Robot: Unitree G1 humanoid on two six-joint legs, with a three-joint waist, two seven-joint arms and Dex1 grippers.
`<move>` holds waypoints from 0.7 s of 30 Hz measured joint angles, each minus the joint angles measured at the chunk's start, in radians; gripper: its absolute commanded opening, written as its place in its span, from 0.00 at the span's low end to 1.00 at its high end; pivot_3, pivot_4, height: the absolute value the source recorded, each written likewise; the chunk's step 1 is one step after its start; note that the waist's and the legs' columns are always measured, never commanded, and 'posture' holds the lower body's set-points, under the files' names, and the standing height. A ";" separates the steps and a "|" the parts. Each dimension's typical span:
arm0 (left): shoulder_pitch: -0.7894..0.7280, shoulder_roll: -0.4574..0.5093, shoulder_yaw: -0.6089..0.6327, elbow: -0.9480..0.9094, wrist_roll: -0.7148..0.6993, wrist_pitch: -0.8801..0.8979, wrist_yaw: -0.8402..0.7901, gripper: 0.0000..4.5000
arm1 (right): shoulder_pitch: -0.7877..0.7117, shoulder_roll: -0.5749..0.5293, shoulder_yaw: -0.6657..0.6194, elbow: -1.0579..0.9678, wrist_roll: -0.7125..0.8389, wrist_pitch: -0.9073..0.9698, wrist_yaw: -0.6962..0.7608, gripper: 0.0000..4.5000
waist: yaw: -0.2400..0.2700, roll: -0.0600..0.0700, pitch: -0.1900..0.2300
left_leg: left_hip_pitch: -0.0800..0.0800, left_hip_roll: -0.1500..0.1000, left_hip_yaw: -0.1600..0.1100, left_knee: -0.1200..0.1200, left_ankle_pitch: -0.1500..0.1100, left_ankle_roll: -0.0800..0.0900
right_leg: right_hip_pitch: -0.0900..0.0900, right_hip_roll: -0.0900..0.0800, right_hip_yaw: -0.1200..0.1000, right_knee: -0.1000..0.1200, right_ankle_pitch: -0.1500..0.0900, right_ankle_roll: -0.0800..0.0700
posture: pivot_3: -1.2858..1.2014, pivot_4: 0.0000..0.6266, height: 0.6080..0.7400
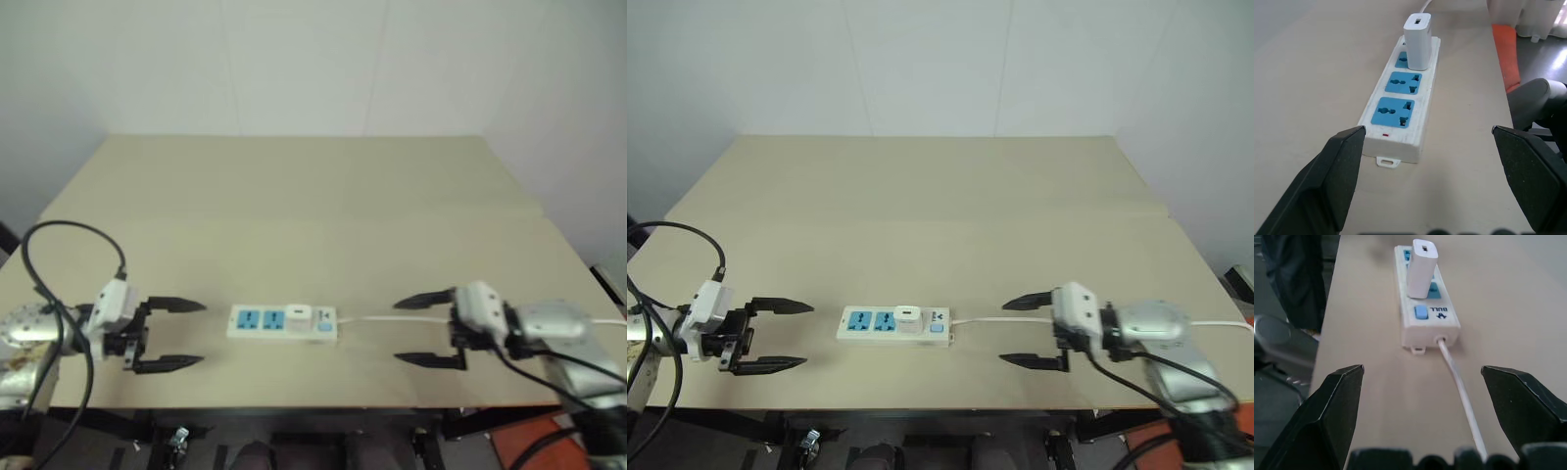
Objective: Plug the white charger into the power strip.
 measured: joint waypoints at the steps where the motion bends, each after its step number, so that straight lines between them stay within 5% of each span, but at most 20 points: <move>1: 0.018 0.004 0.010 -0.009 -0.004 0.002 0.001 1.00 | 0.032 -0.023 -0.037 -0.029 0.017 0.023 -0.001 0.99 | -0.001 0.000 0.000 | 0.000 0.000 0.000 0.000 0.000 0.000 | 0.000 0.000 0.000 0.000 0.000 0.000 | 0.52 0.24 1.00; 6: 0.038 0.009 0.035 -0.019 -0.008 0.007 0.007 1.00 | 0.157 -0.085 -0.170 -0.118 0.074 0.082 -0.011 0.99 | -0.001 -0.002 0.001 | 0.002 0.000 0.001 0.000 0.000 0.000 | 0.001 0.000 0.000 0.000 0.000 0.000 | 0.52 0.24 1.00; 21: -0.176 -0.046 -0.050 0.119 0.045 0.001 -0.004 1.00 | 0.300 -0.087 -0.267 -0.187 0.032 0.175 -0.178 0.99 | 0.002 -0.004 0.002 | -0.001 -0.001 0.001 0.001 0.000 0.000 | 0.000 0.000 0.001 -0.001 0.001 0.001 | 0.52 0.24 1.00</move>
